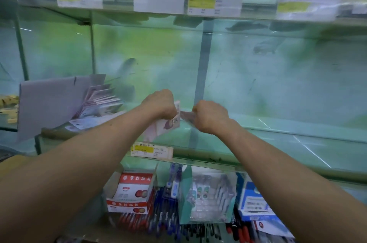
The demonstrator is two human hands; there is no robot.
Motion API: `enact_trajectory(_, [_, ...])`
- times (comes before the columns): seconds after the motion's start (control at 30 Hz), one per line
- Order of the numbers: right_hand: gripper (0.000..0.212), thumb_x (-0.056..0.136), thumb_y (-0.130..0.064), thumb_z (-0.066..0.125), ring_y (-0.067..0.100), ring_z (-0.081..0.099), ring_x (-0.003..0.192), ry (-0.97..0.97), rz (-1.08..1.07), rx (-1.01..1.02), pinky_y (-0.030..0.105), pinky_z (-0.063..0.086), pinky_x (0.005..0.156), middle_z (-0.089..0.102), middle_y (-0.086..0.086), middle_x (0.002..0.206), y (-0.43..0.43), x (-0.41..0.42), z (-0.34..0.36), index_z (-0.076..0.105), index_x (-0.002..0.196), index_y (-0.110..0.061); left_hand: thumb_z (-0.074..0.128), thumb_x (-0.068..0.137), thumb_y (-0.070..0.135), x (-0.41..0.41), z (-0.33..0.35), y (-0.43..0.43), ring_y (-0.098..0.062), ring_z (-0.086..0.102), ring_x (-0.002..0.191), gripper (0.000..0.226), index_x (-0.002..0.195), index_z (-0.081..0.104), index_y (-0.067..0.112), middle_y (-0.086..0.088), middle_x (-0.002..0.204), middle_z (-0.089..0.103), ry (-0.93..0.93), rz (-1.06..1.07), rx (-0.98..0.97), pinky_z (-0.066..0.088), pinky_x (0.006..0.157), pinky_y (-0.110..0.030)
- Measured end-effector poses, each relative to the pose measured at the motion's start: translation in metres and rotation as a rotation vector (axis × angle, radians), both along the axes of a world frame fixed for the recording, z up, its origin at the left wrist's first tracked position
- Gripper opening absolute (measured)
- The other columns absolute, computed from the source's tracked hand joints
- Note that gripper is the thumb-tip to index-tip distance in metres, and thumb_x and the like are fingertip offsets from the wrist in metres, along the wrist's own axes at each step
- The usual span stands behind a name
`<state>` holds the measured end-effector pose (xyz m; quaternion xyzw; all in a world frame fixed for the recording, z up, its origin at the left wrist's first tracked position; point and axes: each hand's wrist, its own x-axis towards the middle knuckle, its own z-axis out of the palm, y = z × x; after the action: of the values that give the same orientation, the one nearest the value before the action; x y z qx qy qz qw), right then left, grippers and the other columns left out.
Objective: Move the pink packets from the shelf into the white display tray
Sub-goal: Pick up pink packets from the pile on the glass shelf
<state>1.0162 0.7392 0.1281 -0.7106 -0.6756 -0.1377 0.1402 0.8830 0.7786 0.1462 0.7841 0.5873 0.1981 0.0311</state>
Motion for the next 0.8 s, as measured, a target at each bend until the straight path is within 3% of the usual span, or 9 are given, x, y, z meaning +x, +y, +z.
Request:
enact_trajectory(0.07, [0.023, 0.088, -0.033, 0.058, 0.025, 0.049, 0.077, -0.004, -0.024, 0.022, 0.028, 0.037, 0.065, 0.065, 0.006, 0.099, -0.015, 0.019, 0.004, 0.064, 0.103, -0.016, 0.068, 0.072, 0.006, 0.019, 0.001, -0.010, -0.031, 0.060, 0.089, 0.026, 0.097, 0.061, 0.011, -0.011, 0.098, 0.063, 0.049, -0.032, 0.042, 0.044, 0.068, -0.030])
enact_trajectory(0.17, [0.033, 0.089, -0.044, 0.053, 0.027, 0.049, 0.076, 0.021, -0.070, 0.057, 0.027, 0.037, 0.066, 0.060, 0.005, 0.089, -0.048, 0.049, 0.012, 0.065, 0.100, -0.016, 0.059, 0.086, 0.019, 0.054, 0.003, -0.032, -0.032, 0.059, 0.102, 0.022, 0.106, 0.060, 0.012, -0.011, 0.110, 0.062, 0.096, -0.073, 0.170, 0.039, 0.073, -0.030])
enact_trajectory(0.27, [0.032, 0.092, -0.042, 0.047, 0.027, 0.049, 0.078, -0.007, -0.137, 0.058, 0.028, 0.037, 0.068, 0.052, 0.004, 0.085, -0.083, 0.082, 0.016, 0.061, 0.097, -0.014, 0.057, 0.087, 0.017, 0.093, 0.004, -0.057, -0.029, 0.059, 0.097, 0.016, 0.103, 0.062, 0.017, -0.007, 0.105, 0.063, 0.179, -0.116, 0.267, 0.034, 0.076, -0.031])
enact_trajectory(0.43, [0.019, 0.092, -0.034, 0.053, 0.028, 0.049, 0.075, -0.113, -0.263, 0.060, 0.028, 0.034, 0.066, 0.049, 0.003, 0.081, -0.136, 0.134, 0.015, 0.049, 0.085, -0.018, 0.053, 0.083, 0.007, 0.151, -0.001, -0.104, -0.027, 0.059, 0.095, 0.020, 0.094, 0.061, 0.021, -0.004, 0.098, 0.065, 0.219, -0.228, 0.369, 0.032, 0.090, -0.036])
enact_trajectory(0.57, [0.015, 0.092, -0.031, 0.053, 0.028, 0.049, 0.078, -0.148, -0.334, 0.060, 0.028, 0.034, 0.067, 0.050, 0.003, 0.086, -0.182, 0.164, 0.013, 0.049, 0.087, -0.018, 0.051, 0.081, 0.005, 0.190, -0.006, -0.149, -0.025, 0.049, 0.083, 0.018, 0.086, 0.053, 0.022, -0.002, 0.091, 0.061, 0.245, -0.312, 0.413, 0.029, 0.089, -0.037])
enact_trajectory(0.67, [0.014, 0.092, -0.029, 0.053, 0.027, 0.048, 0.079, -0.141, -0.376, 0.068, 0.027, 0.034, 0.068, 0.049, 0.003, 0.084, -0.219, 0.183, 0.012, 0.047, 0.085, -0.019, 0.050, 0.081, 0.004, 0.213, -0.007, -0.186, -0.026, 0.052, 0.089, 0.018, 0.083, 0.048, 0.022, -0.002, 0.089, 0.057, 0.252, -0.377, 0.423, 0.030, 0.092, -0.036])
enact_trajectory(0.8, [0.014, 0.091, -0.021, 0.051, 0.027, 0.046, 0.073, -0.132, -0.463, 0.065, 0.024, 0.031, 0.055, 0.043, 0.001, 0.072, -0.268, 0.204, 0.009, 0.043, 0.080, -0.016, 0.050, 0.080, 0.004, 0.242, -0.011, -0.232, -0.024, 0.045, 0.083, 0.021, 0.083, 0.050, 0.024, 0.000, 0.087, 0.056, 0.241, -0.441, 0.451, 0.029, 0.089, -0.036])
